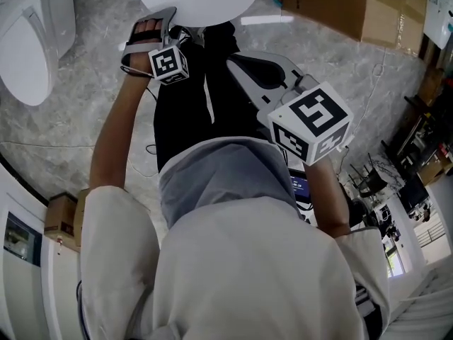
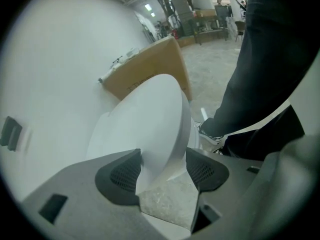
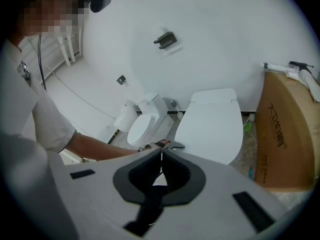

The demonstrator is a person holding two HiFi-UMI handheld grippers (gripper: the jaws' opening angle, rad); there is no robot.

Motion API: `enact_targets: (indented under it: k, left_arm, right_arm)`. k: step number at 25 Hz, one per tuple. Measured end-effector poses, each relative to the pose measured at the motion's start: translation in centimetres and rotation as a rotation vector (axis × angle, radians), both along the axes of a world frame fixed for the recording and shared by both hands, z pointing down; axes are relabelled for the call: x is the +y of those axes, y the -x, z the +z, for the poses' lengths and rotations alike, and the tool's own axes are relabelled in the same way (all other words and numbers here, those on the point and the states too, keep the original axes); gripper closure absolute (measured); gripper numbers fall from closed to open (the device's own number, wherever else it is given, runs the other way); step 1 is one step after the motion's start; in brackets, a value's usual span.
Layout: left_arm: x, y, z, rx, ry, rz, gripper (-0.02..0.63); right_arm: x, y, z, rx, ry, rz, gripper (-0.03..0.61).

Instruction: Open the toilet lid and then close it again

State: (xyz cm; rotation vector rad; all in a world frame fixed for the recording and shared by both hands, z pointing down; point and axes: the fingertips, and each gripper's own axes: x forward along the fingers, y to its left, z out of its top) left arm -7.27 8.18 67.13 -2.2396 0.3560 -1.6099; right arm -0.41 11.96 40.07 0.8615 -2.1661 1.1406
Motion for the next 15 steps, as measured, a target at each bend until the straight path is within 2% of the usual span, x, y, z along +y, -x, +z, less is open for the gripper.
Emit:
enact_targets:
  k: [11, 15]
  left_arm:
    - [0.9, -0.4, 3.2, 0.005, 0.07, -0.011, 0.359]
    - [0.8, -0.3, 4.2, -0.004, 0.073, -0.017, 0.359]
  right_arm:
    - [1.0, 0.1, 1.7, 0.01, 0.033, 0.001, 0.566]
    - [1.3, 0.7, 2.2, 0.014, 0.037, -0.006, 0.566]
